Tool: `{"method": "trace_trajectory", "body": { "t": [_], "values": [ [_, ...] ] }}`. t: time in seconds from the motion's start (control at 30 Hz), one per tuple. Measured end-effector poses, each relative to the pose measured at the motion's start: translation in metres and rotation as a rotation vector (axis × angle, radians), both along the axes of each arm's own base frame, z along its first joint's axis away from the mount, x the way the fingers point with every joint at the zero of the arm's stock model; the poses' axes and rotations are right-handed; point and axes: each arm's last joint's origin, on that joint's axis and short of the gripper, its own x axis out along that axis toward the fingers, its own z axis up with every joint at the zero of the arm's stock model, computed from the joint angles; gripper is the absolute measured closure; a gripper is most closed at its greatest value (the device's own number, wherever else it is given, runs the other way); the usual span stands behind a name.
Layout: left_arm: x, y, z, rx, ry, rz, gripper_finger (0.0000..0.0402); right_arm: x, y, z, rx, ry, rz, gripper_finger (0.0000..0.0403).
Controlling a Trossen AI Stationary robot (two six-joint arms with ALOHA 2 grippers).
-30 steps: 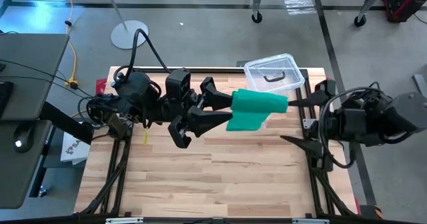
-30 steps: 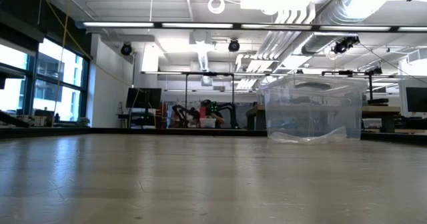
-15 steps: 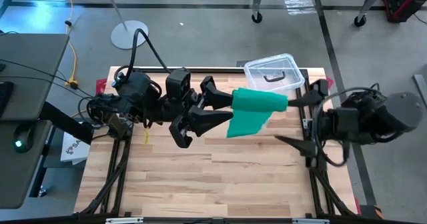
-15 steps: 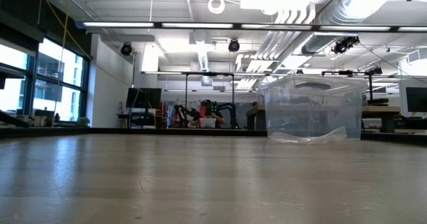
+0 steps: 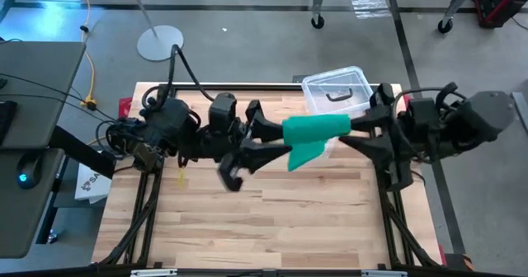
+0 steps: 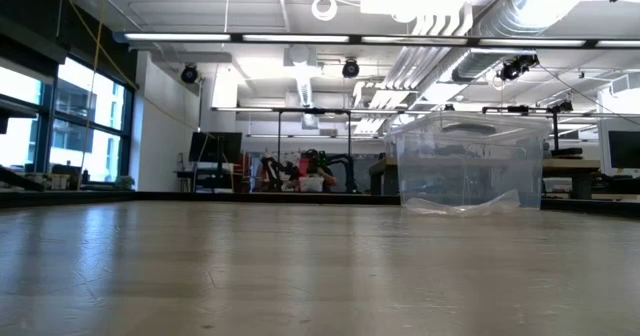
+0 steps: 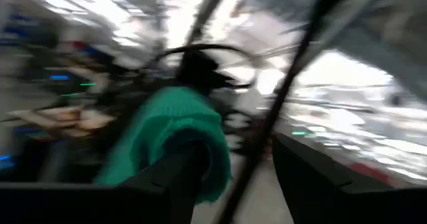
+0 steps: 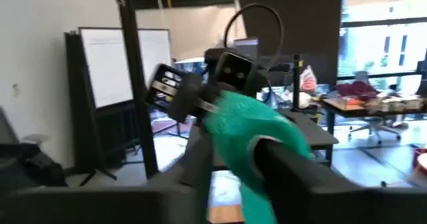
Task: Roll bandage
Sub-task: Roll the green bandage
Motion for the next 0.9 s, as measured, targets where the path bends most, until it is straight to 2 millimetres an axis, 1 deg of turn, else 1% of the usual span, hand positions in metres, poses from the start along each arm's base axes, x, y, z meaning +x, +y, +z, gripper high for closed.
{"method": "trace_trajectory", "body": {
  "t": [0.07,0.1,0.13,0.2,0.3,0.37,0.47,0.57,0.67,0.73,0.77,0.8,0.9],
  "values": [
    [0.002,0.003,-0.005,-0.015,0.056,0.098,0.0229,0.0,0.001,-0.002,-0.042,0.019,0.019,0.0365],
    [0.004,0.004,-0.008,-0.022,0.081,0.137,0.023,0.001,0.002,-0.005,-0.1,0.039,0.019,0.0383],
    [0.005,0.005,-0.011,-0.033,0.104,0.166,0.0231,0.002,0.004,-0.008,-0.164,0.06,0.015,0.0388],
    [0.006,0.007,-0.012,-0.067,0.119,0.18,0.0231,0.002,0.008,-0.012,-0.287,0.088,0.02,0.0384],
    [0.008,0.01,-0.012,-0.134,0.112,0.135,0.0231,0.003,0.012,-0.021,-0.48,0.156,0.045,0.0392],
    [0.009,0.015,-0.012,-0.172,0.108,0.088,0.0231,0.003,0.013,-0.026,-0.545,0.199,0.051,0.0398],
    [0.01,0.02,-0.01,-0.229,0.095,0.019,0.0236,0.004,0.013,-0.031,-0.57,0.229,0.06,0.0395],
    [0.011,0.023,-0.009,-0.237,0.086,-0.016,0.0267,0.007,0.016,-0.033,-0.578,0.241,0.068,0.0393],
    [0.011,0.025,-0.008,-0.204,0.082,-0.022,0.0329,0.007,0.016,-0.034,-0.525,0.249,0.068,0.0392],
    [0.01,0.024,-0.007,-0.149,0.076,-0.017,0.0376,0.006,0.014,-0.033,-0.412,0.244,0.059,0.0392],
    [0.01,0.024,-0.007,-0.122,0.072,-0.013,0.0387,0.005,0.013,-0.032,-0.35,0.246,0.055,0.0392],
    [0.01,0.023,-0.007,-0.094,0.071,-0.009,0.0389,0.005,0.012,-0.032,-0.29,0.249,0.048,0.039],
    [0.008,0.02,-0.006,0.004,0.064,0.012,0.0385,0.004,0.01,-0.031,-0.135,0.246,0.025,0.0372]
  ]
}}
